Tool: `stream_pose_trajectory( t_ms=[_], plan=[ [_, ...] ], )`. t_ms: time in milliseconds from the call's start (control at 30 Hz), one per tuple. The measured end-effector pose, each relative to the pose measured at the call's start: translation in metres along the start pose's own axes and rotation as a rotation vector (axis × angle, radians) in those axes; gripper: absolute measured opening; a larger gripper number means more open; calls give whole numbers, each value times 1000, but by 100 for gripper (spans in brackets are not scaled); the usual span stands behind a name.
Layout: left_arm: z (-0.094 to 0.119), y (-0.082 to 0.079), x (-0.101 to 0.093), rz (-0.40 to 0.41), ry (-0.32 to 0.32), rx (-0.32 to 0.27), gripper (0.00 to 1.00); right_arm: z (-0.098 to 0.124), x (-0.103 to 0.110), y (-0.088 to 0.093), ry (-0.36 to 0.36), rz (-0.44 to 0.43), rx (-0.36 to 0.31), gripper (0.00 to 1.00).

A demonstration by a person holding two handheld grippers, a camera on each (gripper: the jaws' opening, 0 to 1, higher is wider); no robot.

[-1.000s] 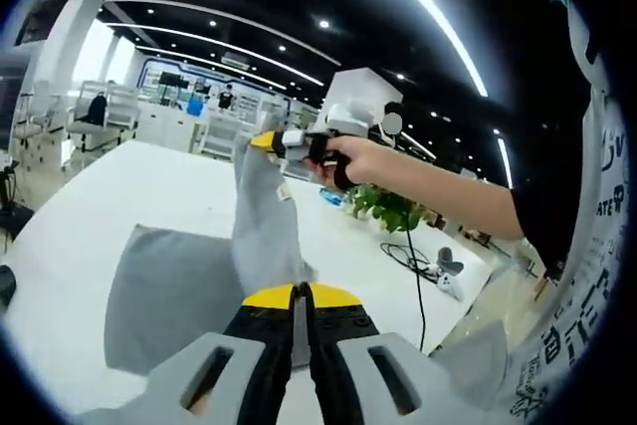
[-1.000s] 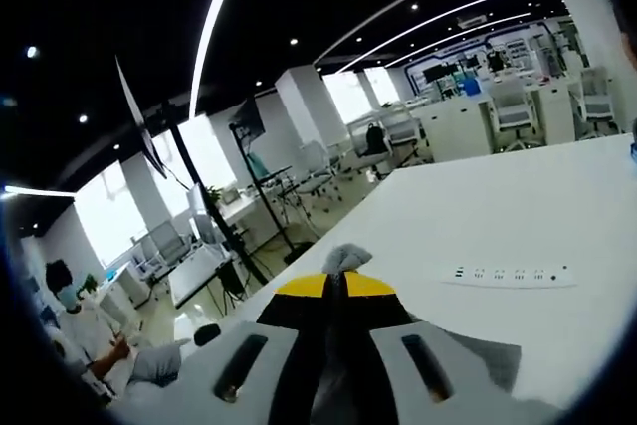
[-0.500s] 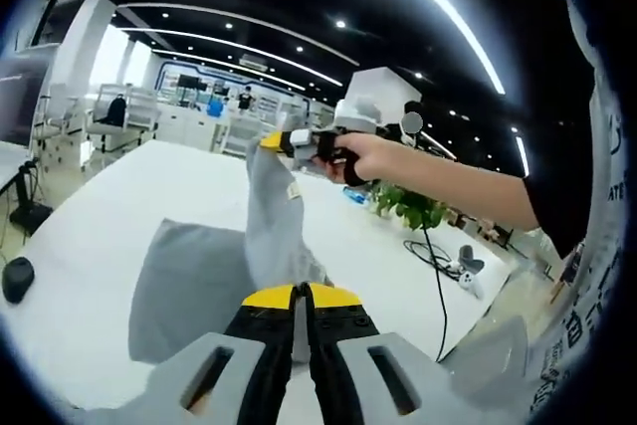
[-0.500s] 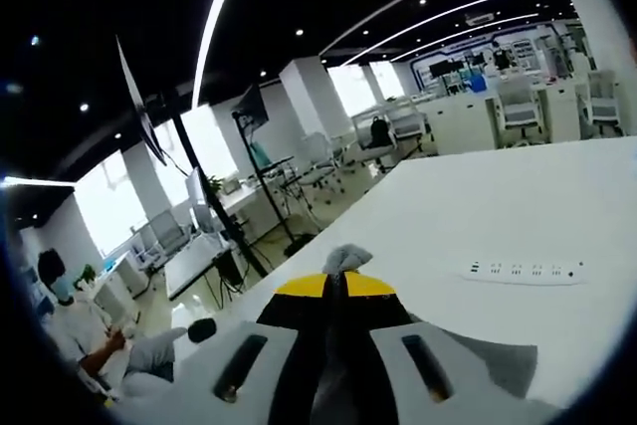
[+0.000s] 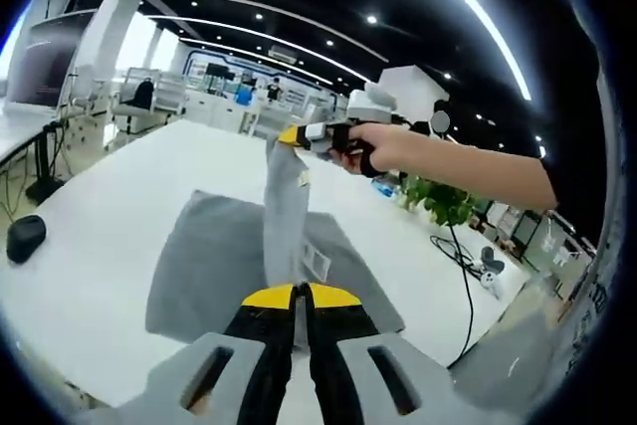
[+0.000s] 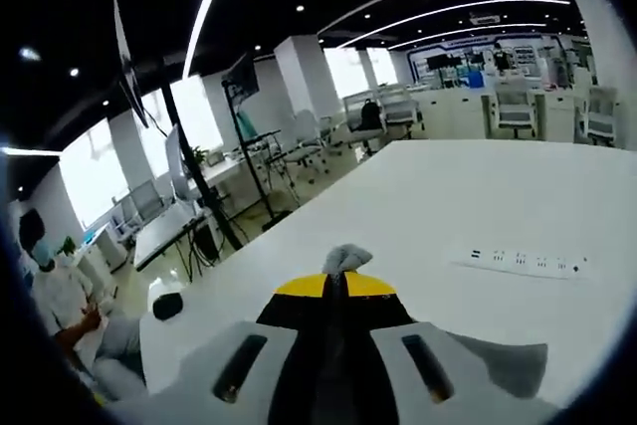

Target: Fold the towel on the table until its edges align and the towel forms a compact rectangular stack.

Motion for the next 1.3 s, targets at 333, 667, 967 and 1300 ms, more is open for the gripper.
stream_pose_trajectory(
  t_ms=[333, 667, 967, 1300],
  plan=[
    [-6, 18, 40, 32, -70, -2, 4, -38, 19, 23, -7, 62, 47, 2],
    [-6, 35, 65, 146, -145, -41, 4, -74, 30, 44, -8, 45, 120, 2],
    [-12, 46, 82, 242, -161, -39, 4, -96, 34, 67, -5, 18, 162, 3],
    [-19, 63, 102, 347, -180, -29, 4, -120, 39, 87, -33, 28, 185, 6]
  ],
)
Point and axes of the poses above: the point that each gripper's makers call its tool centre point, and the gripper's own axes: z roughly backward along the fingers, x roughly to its left, y roughly out of its underside, the point moved 4 cm from there along z, roughly backward along the fingers, and after that the axes turned 4 degrees about z, right-handed, at the moved point
